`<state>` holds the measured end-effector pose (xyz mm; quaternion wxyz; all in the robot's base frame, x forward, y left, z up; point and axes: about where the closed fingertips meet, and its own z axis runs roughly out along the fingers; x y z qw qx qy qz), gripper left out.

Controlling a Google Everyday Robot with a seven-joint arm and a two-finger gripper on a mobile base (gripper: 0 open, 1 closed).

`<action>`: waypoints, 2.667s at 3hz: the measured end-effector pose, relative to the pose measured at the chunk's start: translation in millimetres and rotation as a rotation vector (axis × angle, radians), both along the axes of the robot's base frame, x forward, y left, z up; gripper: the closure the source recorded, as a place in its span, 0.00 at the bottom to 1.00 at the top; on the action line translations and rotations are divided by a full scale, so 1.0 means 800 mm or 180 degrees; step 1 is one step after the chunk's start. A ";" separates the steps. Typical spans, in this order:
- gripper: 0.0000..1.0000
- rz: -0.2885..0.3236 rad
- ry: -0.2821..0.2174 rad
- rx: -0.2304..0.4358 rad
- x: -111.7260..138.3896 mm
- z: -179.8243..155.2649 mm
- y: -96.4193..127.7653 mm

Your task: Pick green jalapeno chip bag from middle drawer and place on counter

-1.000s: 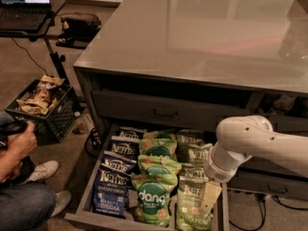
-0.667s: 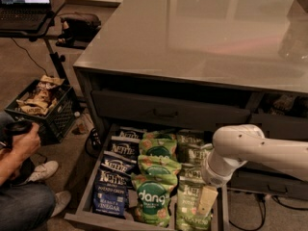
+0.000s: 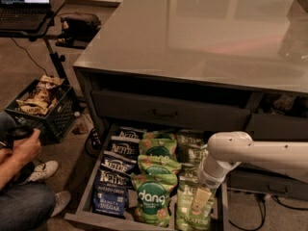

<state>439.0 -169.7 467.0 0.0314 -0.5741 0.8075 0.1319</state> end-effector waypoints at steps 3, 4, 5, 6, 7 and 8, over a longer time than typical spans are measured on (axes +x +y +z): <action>0.66 -0.0022 0.0074 -0.0009 0.002 -0.022 -0.002; 0.90 -0.0022 0.0074 -0.0009 0.002 -0.022 -0.002; 1.00 -0.0034 0.0085 0.0033 0.000 -0.012 -0.001; 1.00 -0.0139 0.0105 0.0071 -0.027 0.040 -0.006; 1.00 -0.0291 0.0081 -0.0017 -0.048 0.126 -0.020; 1.00 -0.0314 0.0012 -0.0216 -0.062 0.221 -0.035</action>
Offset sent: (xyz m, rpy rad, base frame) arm -0.0006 -0.0025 -0.0234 -0.0022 0.0184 0.0049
